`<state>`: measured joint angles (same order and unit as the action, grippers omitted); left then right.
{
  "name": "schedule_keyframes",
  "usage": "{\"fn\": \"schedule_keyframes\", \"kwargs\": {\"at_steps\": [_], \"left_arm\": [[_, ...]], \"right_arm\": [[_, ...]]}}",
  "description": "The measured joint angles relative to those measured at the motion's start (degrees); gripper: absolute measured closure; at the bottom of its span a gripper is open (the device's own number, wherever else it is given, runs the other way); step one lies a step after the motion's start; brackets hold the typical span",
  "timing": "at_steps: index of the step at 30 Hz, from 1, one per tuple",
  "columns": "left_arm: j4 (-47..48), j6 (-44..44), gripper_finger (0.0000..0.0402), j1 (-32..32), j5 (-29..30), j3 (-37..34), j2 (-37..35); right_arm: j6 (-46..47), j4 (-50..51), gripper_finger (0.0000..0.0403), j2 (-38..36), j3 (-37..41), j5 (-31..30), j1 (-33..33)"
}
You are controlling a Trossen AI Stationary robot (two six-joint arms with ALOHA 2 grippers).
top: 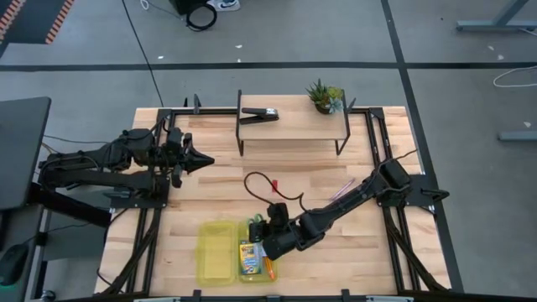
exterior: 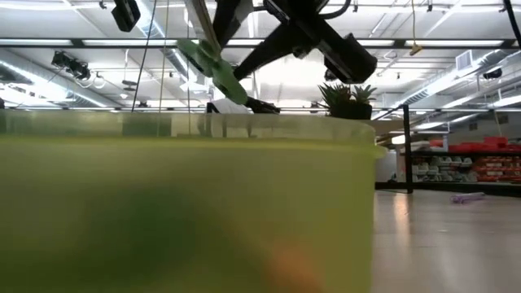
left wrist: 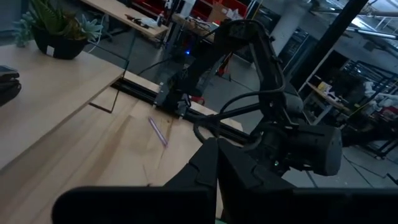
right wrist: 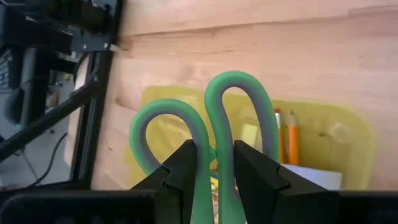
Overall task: Pack school essentials
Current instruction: Put the green scissors into the yellow supply box
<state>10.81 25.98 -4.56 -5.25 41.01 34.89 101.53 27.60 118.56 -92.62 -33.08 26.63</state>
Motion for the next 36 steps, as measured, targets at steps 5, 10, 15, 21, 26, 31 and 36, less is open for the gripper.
{"fn": "schedule_keyframes", "kwargs": {"at_steps": [5, 10, 15, 21, 26, 31, 36], "left_arm": [[0.0, -0.1, 0.0379, 0.0, 0.0, 0.0, 0.0], [0.0, -0.3, 0.0381, 0.0, 0.0, 0.0, 0.1], [0.2, -0.3, 0.0389, 0.0, 0.0, 0.0, 0.3], [0.2, -0.2, 0.0379, 0.0, 0.0, 0.0, 0.3], [0.3, -0.2, 0.0375, 0.0, 0.0, 0.0, 0.3], [0.9, -0.2, 0.0382, 0.0, 0.0, 0.0, 0.3], [1.1, -1.0, 0.0389, 0.0, 0.0, 0.0, 0.3]], "right_arm": [[0.1, 2.0, 0.0297, 0.0, 0.2, 1.1, 0.2], [0.4, 6.3, 0.0297, 0.0, 0.3, 1.2, 0.2], [-1.6, 6.7, 0.0297, 0.0, 0.3, 0.7, -0.6], [-2.5, 6.5, 0.0297, 1.7, 0.4, 1.1, -1.1], [-2.3, 1.6, 0.0297, 3.8, 0.4, 1.8, -1.1], [-1.3, 2.2, 0.0297, 4.5, 0.4, 2.3, -1.2], [-0.3, 2.8, 0.0297, 4.5, 0.3, 4.0, -0.8]]}}
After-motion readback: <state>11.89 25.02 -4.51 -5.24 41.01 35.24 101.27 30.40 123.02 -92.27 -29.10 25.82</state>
